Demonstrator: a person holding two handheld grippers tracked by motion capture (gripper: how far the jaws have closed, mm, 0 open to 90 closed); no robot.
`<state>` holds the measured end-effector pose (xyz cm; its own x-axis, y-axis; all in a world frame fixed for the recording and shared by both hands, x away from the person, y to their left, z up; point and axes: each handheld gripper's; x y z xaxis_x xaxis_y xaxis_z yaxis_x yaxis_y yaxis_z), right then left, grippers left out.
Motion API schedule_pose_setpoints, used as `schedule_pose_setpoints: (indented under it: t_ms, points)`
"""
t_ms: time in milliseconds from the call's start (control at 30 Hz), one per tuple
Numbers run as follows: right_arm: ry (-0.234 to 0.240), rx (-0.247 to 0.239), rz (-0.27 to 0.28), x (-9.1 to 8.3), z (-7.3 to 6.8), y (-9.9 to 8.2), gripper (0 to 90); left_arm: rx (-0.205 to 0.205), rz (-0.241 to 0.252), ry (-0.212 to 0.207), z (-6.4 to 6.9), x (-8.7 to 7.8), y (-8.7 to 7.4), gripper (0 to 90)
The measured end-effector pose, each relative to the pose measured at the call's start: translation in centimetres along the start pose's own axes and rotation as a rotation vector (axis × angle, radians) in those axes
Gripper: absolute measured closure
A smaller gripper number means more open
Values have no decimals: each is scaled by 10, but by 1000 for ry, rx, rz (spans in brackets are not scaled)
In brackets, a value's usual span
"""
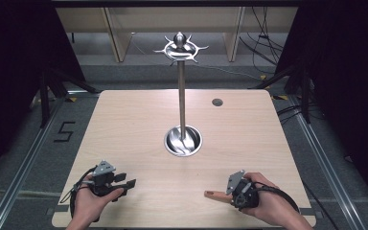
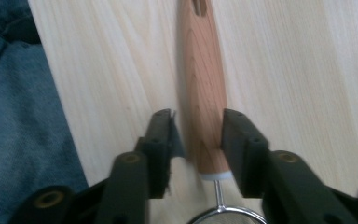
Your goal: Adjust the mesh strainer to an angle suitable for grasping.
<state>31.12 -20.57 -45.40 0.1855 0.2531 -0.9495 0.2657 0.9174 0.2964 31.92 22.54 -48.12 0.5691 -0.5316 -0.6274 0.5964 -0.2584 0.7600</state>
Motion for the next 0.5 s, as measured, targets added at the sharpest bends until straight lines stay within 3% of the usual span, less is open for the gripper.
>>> schedule_pose_setpoints:
  t_ms: [133,167,233,333,367,433,500]
  points:
    - [-10,24,21,-5,-2,7,722,-13,19,3,1,0,0,483]
    - [-51,-18,31,-7,1,8,752,-18,17,1,1,0,0,483]
    - [-9,5,36,-10,-1,15,863,-12,17,2,1,0,0,483]
    - [28,32,3,-6,-5,20,900,-12,17,-2,0,0,0,482]
    - [42,21,-2,-3,-6,21,900,-11,23,0,1,0,0,483]
    - [92,40,-11,12,-12,27,900,-2,16,-1,0,-1,0,482]
    - [89,45,-16,14,-12,27,900,-2,12,-5,0,-1,0,482]
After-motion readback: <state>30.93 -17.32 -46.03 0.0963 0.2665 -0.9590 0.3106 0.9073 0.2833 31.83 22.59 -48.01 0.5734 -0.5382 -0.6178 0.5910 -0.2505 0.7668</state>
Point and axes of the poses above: each handheld gripper's, and its own axes: x roughly forward along the jaws, y roughly out of its top, z roughly to its right, and after that the axes turned 3 degrees about z, right-handed
